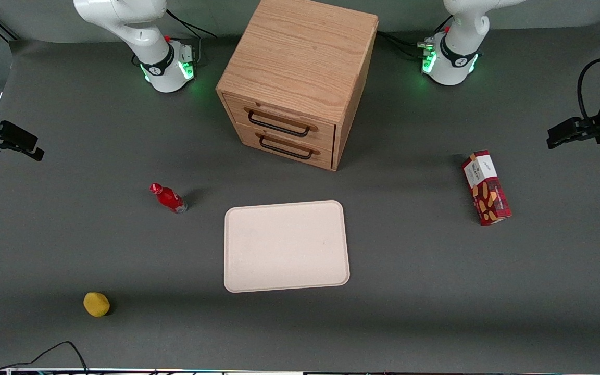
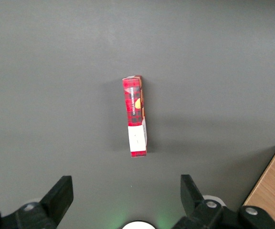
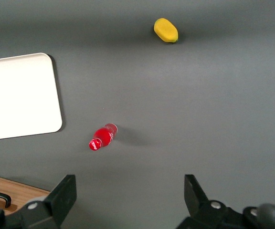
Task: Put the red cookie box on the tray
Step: 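Move the open left gripper down over the upright red shortbread box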
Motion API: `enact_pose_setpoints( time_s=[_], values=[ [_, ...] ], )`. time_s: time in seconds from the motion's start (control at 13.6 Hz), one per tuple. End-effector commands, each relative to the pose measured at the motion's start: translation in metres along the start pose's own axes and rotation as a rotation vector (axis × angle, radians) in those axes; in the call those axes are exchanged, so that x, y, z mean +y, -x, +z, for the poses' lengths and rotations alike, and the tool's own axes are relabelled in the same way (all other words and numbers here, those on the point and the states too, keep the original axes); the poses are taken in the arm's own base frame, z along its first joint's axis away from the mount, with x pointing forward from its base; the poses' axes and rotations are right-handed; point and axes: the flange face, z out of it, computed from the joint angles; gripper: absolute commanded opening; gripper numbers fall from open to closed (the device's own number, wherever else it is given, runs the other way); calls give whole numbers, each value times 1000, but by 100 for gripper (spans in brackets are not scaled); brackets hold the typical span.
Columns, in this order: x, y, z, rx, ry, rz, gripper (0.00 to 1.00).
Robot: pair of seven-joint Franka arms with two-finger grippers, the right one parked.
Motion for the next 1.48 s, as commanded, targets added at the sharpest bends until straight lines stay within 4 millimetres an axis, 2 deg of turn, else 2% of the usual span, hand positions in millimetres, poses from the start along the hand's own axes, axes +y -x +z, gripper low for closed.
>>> enact_pose_setpoints(
  time_s=[0.0,0.22,0.37,0.52,0.89,1.25,1.4],
  values=[
    [-2,-4,-5,-10,2,4,100],
    [-6,-3,-2,-29,11,32,100],
    [-9,-8,14,-69,17,54,100],
    [-8,-17,40,-94,18,56,100],
    [-8,-23,129,-73,18,44,100],
    [-4,-8,226,22,23,16,100],
    [-2,1,255,54,27,-13,100]
  ],
)
